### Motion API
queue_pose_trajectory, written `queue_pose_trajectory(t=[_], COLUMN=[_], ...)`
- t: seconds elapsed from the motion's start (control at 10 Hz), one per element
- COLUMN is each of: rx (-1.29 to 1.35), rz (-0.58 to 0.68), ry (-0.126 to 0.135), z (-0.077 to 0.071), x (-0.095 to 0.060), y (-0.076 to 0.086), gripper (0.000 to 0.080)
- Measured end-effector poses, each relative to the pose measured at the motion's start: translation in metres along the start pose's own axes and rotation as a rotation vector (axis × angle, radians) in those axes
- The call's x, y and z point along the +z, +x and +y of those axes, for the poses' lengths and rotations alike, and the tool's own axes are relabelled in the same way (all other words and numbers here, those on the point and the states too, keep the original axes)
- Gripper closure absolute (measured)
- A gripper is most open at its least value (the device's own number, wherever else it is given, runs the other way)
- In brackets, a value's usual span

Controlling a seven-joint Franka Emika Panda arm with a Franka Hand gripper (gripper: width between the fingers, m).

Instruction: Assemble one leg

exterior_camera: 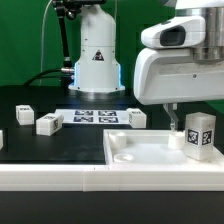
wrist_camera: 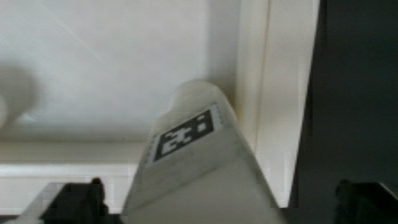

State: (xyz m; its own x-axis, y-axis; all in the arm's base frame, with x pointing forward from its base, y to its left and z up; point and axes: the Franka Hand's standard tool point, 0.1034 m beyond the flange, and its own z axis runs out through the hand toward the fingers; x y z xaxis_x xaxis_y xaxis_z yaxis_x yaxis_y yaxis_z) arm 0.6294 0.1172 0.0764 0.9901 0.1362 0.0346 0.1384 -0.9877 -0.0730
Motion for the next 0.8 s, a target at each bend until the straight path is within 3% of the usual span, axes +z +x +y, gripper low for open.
queue_pose_trajectory(t=[0.1,0.3,0.4,0.5,0.8], rx=[-0.028,-0.055,-0.055,-0.050,0.050], rz=[0.004,0.004,0.004,0.004,0.005], ry=[-0.002,-0.002,-0.002,-0.001,0.001], z=[0.0021,0.0023,0.0024,0.0024,0.0032], x=[0.0021,0.0023,0.0024,0.0024,0.0029], y=[-0.0013,-0.0013,-0.0013,-0.0013,-0.0004], gripper=[0.0151,0.0411,0.0411,0.0509,0.0509])
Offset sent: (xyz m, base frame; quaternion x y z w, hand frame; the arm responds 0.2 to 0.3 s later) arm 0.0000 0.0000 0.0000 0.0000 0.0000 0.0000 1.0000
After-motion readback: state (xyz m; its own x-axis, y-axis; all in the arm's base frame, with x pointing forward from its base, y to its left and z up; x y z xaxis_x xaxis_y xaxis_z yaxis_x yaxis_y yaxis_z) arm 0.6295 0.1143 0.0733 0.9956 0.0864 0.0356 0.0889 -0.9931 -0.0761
